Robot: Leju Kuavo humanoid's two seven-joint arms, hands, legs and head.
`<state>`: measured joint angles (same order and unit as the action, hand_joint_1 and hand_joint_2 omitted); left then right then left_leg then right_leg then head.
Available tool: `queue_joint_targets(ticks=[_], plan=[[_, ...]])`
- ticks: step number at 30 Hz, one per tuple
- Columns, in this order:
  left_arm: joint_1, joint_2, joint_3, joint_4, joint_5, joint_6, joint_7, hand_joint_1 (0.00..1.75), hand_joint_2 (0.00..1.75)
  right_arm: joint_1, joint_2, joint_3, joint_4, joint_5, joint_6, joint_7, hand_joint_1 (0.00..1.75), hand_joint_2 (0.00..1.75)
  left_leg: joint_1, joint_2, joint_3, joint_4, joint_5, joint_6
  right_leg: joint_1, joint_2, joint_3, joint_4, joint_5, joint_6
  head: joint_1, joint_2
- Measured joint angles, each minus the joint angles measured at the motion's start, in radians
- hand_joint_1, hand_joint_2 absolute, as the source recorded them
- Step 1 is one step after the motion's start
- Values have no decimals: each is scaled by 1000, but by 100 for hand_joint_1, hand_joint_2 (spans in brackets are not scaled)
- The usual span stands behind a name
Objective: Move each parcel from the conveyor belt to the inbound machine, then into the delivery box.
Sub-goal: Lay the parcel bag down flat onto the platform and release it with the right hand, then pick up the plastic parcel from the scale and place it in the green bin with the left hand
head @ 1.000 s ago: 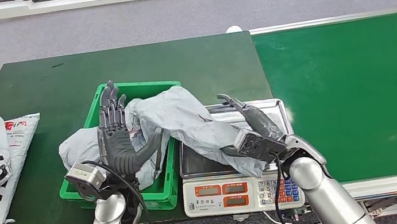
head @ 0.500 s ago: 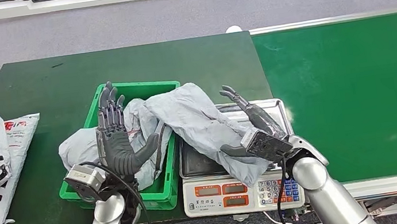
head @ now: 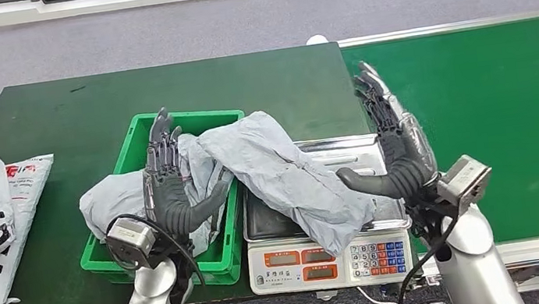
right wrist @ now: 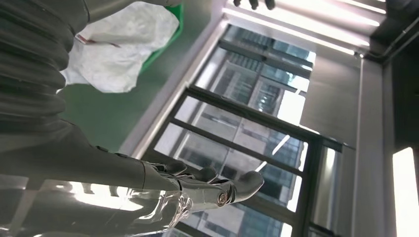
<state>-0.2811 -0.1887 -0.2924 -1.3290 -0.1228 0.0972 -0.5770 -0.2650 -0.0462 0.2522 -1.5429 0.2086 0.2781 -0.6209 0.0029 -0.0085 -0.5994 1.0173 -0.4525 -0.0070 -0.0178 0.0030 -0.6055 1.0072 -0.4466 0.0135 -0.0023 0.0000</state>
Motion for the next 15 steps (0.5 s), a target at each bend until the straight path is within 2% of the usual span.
queue_joint_targets(ticks=[4,7,15], plan=[[-6,0,-4,13,-1,0,3,0,175,9,7,-18,-26,-11,2,-4,0,175,0,0,0,0,0,0,0,0,0,0,0,0,0,0],[-14,0,-14,29,-20,-2,21,0,175,15,18,-38,-36,-66,7,-10,0,175,0,0,0,0,0,0,0,0,0,0,0,0,0,0],[-80,-15,-66,150,-115,-34,77,0,175,15,62,-118,-77,-181,29,-21,0,175,0,0,0,0,0,0,0,0,0,0,1,0,0,0]])
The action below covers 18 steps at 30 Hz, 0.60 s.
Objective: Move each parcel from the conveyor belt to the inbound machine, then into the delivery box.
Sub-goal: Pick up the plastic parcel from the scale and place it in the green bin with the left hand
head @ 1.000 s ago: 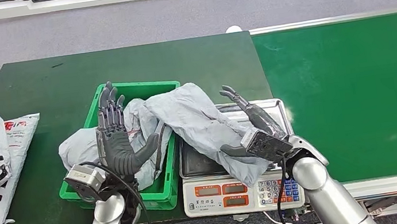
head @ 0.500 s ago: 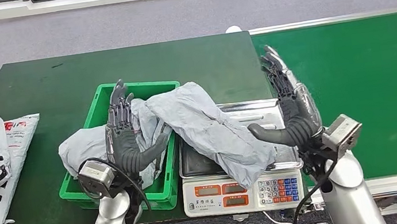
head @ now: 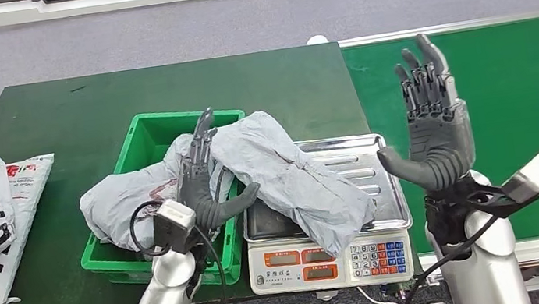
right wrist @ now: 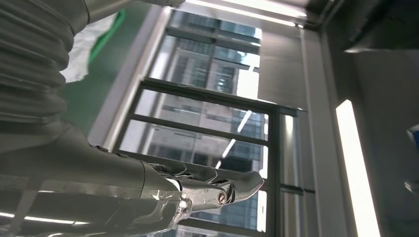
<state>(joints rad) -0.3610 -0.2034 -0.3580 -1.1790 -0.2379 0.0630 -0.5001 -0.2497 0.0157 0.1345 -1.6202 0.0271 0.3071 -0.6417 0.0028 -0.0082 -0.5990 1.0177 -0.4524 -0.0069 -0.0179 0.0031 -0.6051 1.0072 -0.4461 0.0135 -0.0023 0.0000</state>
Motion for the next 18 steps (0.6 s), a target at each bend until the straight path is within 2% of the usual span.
queue_joint_targets(ticks=[8,18], plan=[[-69,-26,-67,145,-119,-38,78,0,175,0,34,-67,-43,-36,-33,-2,0,175,0,0,0,0,0,0,0,0,0,0,0,0,0,0],[-191,-110,-207,480,-316,-115,165,0,175,11,44,-89,-50,-11,-68,-8,0,175,0,0,0,0,0,0,0,0,1,0,0,0,0,0]])
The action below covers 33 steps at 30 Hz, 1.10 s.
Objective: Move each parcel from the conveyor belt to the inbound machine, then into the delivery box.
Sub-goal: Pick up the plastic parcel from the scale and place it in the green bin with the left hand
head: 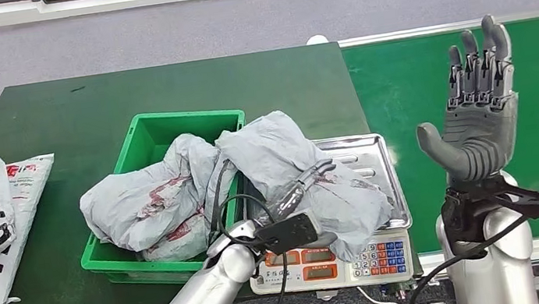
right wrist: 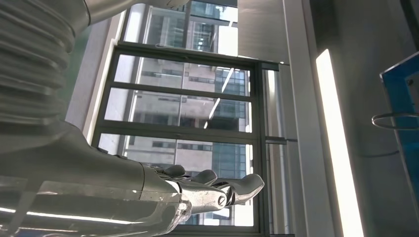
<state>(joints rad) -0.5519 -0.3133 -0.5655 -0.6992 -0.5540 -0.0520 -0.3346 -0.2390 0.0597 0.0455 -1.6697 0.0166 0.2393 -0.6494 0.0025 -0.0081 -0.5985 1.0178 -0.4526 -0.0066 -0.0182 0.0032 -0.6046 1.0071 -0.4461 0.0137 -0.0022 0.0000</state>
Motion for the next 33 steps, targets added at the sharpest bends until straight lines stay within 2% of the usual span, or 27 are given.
queue_joint_targets(ticks=[6,7,10,11,14,22,26,33], plan=[[-53,-34,-79,146,-98,-17,78,0,175,17,7,-5,-5,24,-13,10,0,175,0,0,1,0,0,0,0,0,0,0,0,0,0,0],[-58,-37,-90,161,-111,-16,90,9,175,22,9,-6,-7,29,-14,11,0,175,0,0,1,0,0,0,0,0,0,0,0,0,0,0],[-75,-43,-119,191,-144,-8,134,135,175,40,14,-7,-16,43,-18,12,0,175,0,0,1,0,0,0,0,0,1,0,0,0,0,0],[-80,-46,-128,199,-152,-1,149,170,175,47,16,-7,-20,49,-18,12,0,175,0,0,1,0,0,0,0,0,2,0,0,0,0,0],[-91,-49,-141,215,-161,39,174,173,175,68,24,-12,-30,65,-18,11,0,175,0,0,2,0,0,0,0,0,2,0,0,0,0,0],[-108,-49,-146,231,-163,82,173,175,175,90,34,-24,-43,73,-17,10,0,175,0,0,4,0,0,0,0,0,5,0,0,0,0,0],[-102,-49,-142,224,-155,96,138,175,175,95,35,-26,-44,76,-16,12,0,175,0,0,5,0,0,0,0,0,5,0,0,0,0,0],[-65,-49,-107,181,-111,62,58,175,175,98,35,-32,-44,77,-15,23,0,175,0,0,4,0,0,0,0,0,4,0,0,0,0,0]])
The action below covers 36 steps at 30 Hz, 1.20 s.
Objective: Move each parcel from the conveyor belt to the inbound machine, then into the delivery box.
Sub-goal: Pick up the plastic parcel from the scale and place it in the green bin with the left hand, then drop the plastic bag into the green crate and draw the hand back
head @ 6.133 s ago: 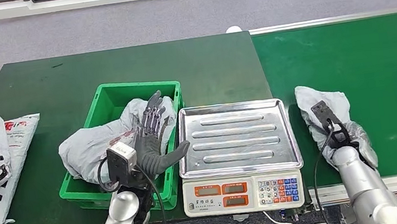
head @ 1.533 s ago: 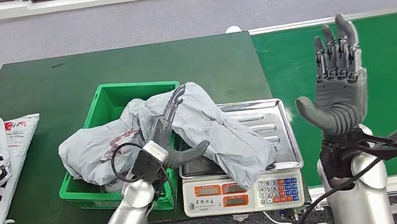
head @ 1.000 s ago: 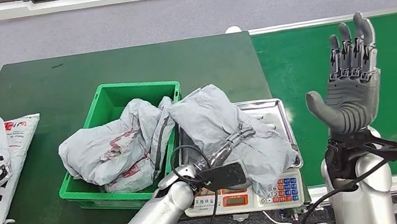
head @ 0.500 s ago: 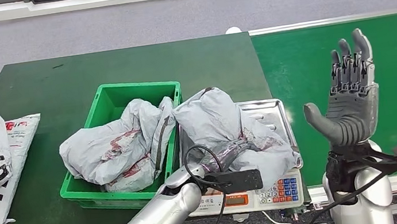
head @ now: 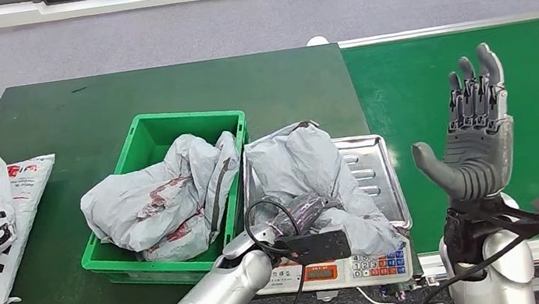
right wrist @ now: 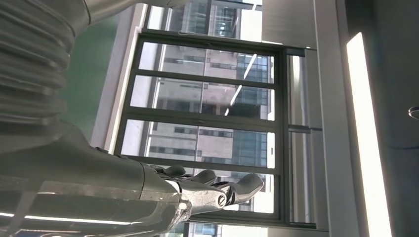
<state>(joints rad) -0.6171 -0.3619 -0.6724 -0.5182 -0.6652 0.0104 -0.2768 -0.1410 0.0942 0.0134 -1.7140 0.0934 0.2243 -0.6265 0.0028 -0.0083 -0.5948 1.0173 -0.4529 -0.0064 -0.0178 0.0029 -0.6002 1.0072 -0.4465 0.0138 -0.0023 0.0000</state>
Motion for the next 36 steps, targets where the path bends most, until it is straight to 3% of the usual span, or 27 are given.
queue_joint_targets(ticks=[12,21,25,30,36], plan=[[16,0,13,-20,8,-5,-12,175,175,1,0,-1,0,1,0,0,0,175,0,0,0,0,0,0,0,0,0,0,0,0,0,0],[76,14,109,-122,286,-100,-243,175,175,7,0,-1,-18,-4,-23,5,0,175,0,0,-1,0,0,0,0,0,-2,0,0,0,0,0],[135,36,182,-306,465,12,-344,175,175,14,-4,-2,-26,-24,-42,13,0,175,0,1,-2,0,0,0,0,1,-2,0,0,0,0,0],[230,92,212,-668,587,265,-353,175,175,14,-18,-2,-27,-46,-63,20,0,175,0,1,-3,-1,0,0,0,1,-3,0,0,0,0,0],[317,149,216,-994,607,375,-353,175,175,12,-36,-2,-22,-59,-68,2,0,175,0,1,-4,-1,-1,0,0,0,-3,0,-1,-1,0,0]])
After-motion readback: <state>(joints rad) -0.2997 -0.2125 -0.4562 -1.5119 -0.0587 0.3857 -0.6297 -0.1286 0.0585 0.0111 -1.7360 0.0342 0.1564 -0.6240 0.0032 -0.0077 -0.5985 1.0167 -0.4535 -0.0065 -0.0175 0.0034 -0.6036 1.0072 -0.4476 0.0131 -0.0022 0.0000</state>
